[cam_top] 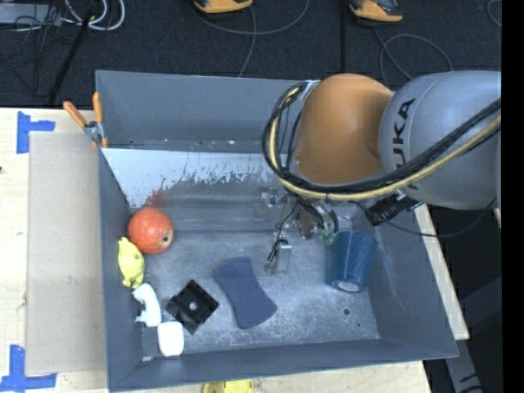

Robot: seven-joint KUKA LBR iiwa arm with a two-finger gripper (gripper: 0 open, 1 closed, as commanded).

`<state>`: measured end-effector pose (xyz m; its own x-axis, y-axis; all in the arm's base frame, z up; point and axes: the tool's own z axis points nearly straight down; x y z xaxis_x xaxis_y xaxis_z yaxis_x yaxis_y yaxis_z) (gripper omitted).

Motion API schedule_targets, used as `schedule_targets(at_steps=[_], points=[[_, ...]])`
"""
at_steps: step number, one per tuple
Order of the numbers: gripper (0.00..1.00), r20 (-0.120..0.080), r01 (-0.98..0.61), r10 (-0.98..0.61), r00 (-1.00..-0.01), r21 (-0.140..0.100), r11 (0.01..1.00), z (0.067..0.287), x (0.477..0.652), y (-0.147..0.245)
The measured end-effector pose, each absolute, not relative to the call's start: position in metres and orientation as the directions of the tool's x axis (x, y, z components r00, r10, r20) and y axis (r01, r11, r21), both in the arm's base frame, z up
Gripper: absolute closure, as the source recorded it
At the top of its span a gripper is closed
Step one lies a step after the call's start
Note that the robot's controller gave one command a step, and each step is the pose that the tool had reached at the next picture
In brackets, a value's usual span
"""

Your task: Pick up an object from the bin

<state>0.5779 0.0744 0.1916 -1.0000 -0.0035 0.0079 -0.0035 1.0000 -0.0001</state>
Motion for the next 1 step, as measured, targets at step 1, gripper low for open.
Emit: schedule_targets(at_steps=[1], points=[[0.0, 0.001, -0.002, -0.002, -1.0, 0.0, 1.0, 0.196, 0.5794, 0.0741]])
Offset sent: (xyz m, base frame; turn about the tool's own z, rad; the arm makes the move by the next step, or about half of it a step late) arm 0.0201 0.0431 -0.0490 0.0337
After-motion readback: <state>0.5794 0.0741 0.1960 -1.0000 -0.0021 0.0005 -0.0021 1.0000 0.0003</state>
